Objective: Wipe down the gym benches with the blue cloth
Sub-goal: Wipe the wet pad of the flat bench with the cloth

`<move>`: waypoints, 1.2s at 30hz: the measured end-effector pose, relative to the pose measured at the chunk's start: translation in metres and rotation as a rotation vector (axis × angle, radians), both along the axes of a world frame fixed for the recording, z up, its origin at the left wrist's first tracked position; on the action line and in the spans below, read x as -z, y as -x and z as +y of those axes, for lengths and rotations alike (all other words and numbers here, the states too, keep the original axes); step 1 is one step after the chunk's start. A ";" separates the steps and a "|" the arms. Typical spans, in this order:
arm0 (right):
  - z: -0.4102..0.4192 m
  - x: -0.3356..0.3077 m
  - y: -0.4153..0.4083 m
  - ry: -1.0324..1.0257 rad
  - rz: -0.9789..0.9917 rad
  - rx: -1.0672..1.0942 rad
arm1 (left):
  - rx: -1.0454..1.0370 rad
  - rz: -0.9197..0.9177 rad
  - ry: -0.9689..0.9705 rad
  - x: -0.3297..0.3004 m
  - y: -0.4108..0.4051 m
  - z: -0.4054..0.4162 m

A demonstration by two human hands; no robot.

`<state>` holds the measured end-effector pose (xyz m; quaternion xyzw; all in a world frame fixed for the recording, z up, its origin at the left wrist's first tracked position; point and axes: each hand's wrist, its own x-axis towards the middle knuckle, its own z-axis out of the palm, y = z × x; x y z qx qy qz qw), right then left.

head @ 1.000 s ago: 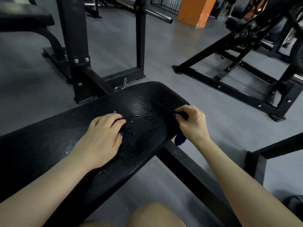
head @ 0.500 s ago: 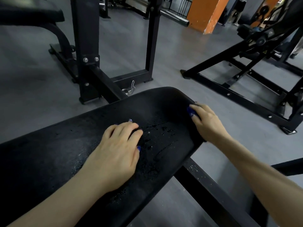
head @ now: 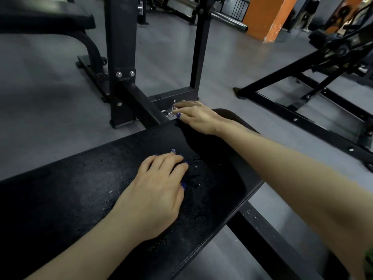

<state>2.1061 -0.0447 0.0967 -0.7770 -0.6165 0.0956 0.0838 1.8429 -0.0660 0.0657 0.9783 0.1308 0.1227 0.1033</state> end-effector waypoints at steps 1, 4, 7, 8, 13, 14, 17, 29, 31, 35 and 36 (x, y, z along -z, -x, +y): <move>-0.012 -0.004 -0.007 -0.018 0.041 -0.030 | 0.000 -0.001 0.003 0.000 0.000 0.000; -0.049 -0.009 -0.033 -0.088 0.030 0.075 | -0.002 0.000 0.012 0.000 0.000 0.000; -0.077 -0.002 -0.038 -0.186 -0.009 0.278 | -0.003 0.001 0.023 -0.001 0.000 0.000; -0.088 0.002 -0.035 -0.218 -0.011 0.335 | -0.003 0.003 0.023 -0.001 0.001 0.000; -0.159 0.017 0.008 -0.341 -0.029 0.683 | -0.017 0.015 0.001 -0.003 -0.001 -0.002; -0.167 0.020 0.026 -0.363 -0.037 0.734 | -0.019 0.020 -0.002 -0.003 -0.001 -0.002; -0.176 0.023 0.094 -0.360 -0.010 0.767 | -0.018 0.028 -0.014 -0.004 0.000 -0.003; -0.201 0.020 0.146 -0.272 -0.137 0.396 | -0.036 0.059 0.010 -0.018 0.059 0.027; -0.204 0.016 0.114 -0.232 -0.133 0.424 | -0.051 0.077 0.008 -0.012 0.072 0.031; -0.185 0.001 0.057 -0.160 0.031 0.403 | -0.056 0.080 -0.009 -0.006 0.071 0.029; -0.170 0.000 0.046 -0.147 0.033 0.352 | -0.059 0.070 -0.014 -0.005 0.070 0.030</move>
